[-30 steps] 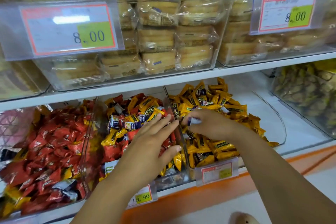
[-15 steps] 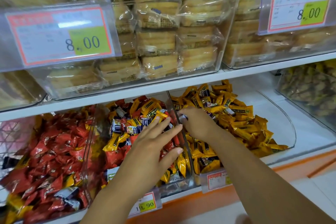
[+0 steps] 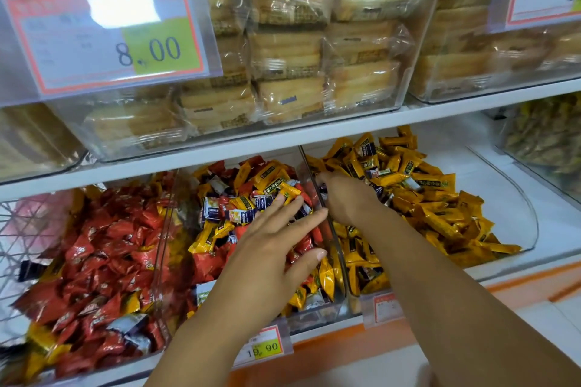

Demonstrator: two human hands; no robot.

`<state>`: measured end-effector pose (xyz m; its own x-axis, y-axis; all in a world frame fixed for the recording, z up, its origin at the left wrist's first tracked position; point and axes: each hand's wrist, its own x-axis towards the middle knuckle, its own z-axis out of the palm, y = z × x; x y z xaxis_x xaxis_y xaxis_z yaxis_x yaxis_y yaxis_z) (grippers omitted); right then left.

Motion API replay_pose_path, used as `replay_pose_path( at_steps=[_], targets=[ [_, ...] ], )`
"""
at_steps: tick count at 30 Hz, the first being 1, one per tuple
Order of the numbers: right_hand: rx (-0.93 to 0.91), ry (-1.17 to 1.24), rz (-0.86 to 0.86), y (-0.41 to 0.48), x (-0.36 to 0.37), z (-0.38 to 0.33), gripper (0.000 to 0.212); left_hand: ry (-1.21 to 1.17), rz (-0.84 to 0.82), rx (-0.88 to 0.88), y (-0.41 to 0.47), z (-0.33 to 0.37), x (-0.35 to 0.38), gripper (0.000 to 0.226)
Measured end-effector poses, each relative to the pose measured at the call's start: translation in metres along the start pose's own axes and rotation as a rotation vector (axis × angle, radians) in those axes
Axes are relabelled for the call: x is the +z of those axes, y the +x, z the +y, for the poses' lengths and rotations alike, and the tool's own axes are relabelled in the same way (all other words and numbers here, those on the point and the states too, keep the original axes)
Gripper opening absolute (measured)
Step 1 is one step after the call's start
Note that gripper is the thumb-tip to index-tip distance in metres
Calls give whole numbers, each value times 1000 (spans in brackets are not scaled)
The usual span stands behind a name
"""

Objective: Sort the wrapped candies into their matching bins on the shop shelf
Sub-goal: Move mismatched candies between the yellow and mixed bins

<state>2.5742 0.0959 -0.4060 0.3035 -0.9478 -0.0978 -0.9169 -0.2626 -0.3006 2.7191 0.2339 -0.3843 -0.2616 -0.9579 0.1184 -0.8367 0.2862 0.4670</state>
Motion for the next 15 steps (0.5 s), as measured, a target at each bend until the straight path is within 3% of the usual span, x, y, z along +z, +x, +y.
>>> replay_pose_path(
  at_steps=[9,12,15],
  targets=[
    [1,64,-51,-5,-5,3,51,22,-8,3,-2,1,0,50],
    [-4,194,56,-9,-4,6,33,26,-14,-5,-5,0,0,50],
    [-12,487,130,-16,-7,14,13,55,-23,-9,-7,-1,0,49]
  ],
)
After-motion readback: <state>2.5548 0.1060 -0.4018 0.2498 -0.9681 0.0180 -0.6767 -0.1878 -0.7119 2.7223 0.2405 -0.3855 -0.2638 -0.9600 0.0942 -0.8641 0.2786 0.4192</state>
